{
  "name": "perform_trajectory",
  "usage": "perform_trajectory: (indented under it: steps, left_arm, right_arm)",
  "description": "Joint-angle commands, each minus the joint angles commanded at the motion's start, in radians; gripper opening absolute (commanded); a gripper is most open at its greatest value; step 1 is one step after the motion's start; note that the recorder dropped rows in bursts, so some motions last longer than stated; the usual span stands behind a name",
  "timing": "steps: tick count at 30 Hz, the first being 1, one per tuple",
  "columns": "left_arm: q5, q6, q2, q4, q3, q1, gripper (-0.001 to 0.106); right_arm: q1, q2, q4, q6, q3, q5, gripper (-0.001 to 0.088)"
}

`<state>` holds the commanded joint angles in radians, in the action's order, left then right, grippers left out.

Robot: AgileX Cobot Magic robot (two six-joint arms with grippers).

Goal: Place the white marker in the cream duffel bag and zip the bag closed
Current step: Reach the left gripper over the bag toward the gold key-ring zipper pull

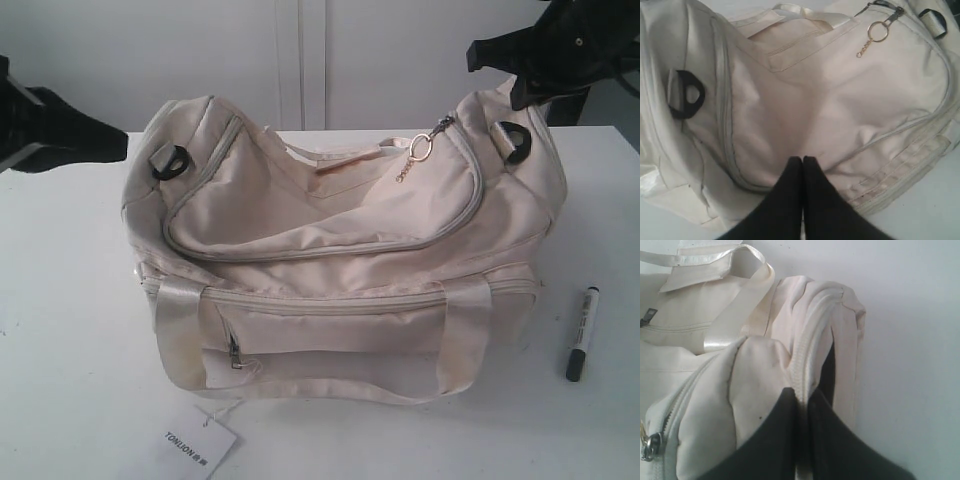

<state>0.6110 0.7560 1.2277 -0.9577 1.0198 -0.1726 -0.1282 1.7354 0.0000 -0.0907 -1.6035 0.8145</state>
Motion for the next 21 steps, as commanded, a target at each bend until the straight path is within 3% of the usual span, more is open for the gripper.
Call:
perform_trajectory:
  steps: [7,21]
  left_arm:
    - [0.004,0.036,0.207,-0.014,0.172,-0.114,0.000]
    - [-0.012,0.187,0.462,-0.094,0.405,-0.233,0.000]
  right_arm:
    - [0.000,0.000,0.000,0.000,0.000,0.000,0.0000]
    - [0.000,0.000,0.000,0.000,0.000,0.000,0.0000]
